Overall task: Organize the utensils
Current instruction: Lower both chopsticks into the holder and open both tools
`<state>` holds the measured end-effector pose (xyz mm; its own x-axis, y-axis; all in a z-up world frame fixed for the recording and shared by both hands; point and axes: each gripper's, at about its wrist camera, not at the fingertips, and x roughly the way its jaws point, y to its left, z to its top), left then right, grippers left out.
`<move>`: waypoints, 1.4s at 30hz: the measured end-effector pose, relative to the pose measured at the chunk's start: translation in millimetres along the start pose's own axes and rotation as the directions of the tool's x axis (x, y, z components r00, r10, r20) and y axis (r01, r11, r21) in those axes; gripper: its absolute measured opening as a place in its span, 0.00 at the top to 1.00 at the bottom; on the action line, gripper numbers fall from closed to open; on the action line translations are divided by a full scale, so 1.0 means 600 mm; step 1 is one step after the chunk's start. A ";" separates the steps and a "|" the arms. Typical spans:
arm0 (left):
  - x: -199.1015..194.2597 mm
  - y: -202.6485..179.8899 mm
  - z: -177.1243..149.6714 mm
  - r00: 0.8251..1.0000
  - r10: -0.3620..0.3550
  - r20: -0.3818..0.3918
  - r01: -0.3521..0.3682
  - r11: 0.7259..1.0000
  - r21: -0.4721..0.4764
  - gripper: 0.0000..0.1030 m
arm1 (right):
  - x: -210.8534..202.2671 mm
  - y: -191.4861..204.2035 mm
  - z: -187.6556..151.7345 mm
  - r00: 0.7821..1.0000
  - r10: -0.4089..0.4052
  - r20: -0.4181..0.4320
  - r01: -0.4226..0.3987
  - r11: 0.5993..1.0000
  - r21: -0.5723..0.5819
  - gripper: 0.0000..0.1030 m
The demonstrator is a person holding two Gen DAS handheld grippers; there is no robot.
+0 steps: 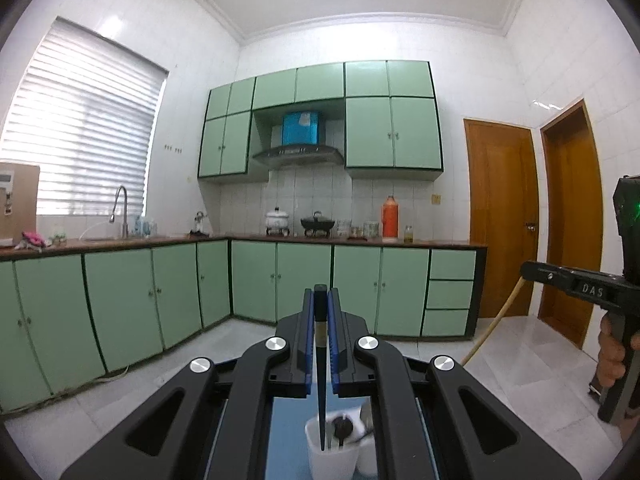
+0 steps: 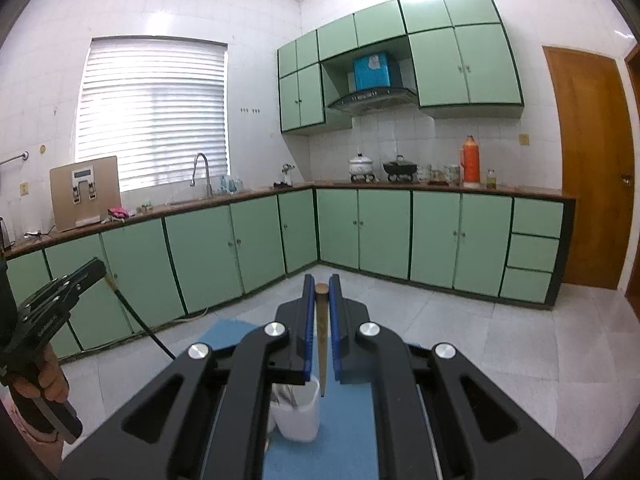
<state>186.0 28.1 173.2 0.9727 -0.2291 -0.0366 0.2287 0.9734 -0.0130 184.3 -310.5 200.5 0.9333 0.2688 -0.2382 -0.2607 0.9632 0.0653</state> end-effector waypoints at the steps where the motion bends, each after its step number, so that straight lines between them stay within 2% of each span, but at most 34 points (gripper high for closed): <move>1: 0.010 -0.002 0.003 1.000 0.000 0.004 0.000 1.000 0.005 0.94 | 0.009 0.000 0.003 1.000 0.007 -0.004 -0.007 1.000 0.001 0.94; 5: 0.072 -0.018 -0.005 1.000 -0.002 -0.015 0.002 1.000 0.029 0.94 | 0.065 0.004 -0.002 0.999 0.015 -0.045 -0.016 1.000 -0.007 0.94; 9: 0.130 -0.021 -0.044 0.996 -0.010 -0.086 0.011 1.000 0.015 0.94 | 0.119 0.001 -0.026 0.994 0.035 -0.107 -0.035 0.999 0.005 0.94; 17: 0.197 -0.011 -0.116 0.986 -0.006 -0.169 0.006 1.000 -0.001 0.94 | 0.191 -0.001 -0.087 0.980 0.051 -0.193 -0.044 0.998 0.042 0.94; 28: 0.232 0.003 -0.175 0.972 0.000 -0.237 -0.003 1.000 -0.012 0.94 | 0.252 -0.005 -0.138 0.969 0.053 -0.240 -0.036 0.997 0.072 0.94; 32: 0.239 0.005 -0.192 0.966 0.004 -0.258 -0.008 1.000 -0.013 0.94 | 0.254 -0.005 -0.143 0.971 0.058 -0.231 -0.040 0.996 0.082 0.94; 39: 0.235 0.002 -0.196 0.967 0.007 -0.254 -0.012 1.000 -0.018 0.93 | 0.247 -0.007 -0.143 0.971 0.068 -0.230 -0.050 0.995 0.084 0.93; 41: 0.231 0.002 -0.195 0.966 0.001 -0.257 -0.007 1.000 -0.024 0.85 | 0.244 -0.004 -0.142 0.972 0.067 -0.227 -0.048 0.995 0.086 0.91; 42: 0.229 0.003 -0.194 0.967 -0.002 -0.256 -0.005 1.000 -0.027 0.78 | 0.240 -0.003 -0.142 0.973 0.060 -0.222 -0.043 0.996 0.082 0.88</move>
<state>315.4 -2.4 51.5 0.9299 -0.2245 -0.2912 0.2225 0.9741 -0.0403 297.8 -273.5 83.6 0.8378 0.3195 -0.4428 -0.2794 0.9476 0.1552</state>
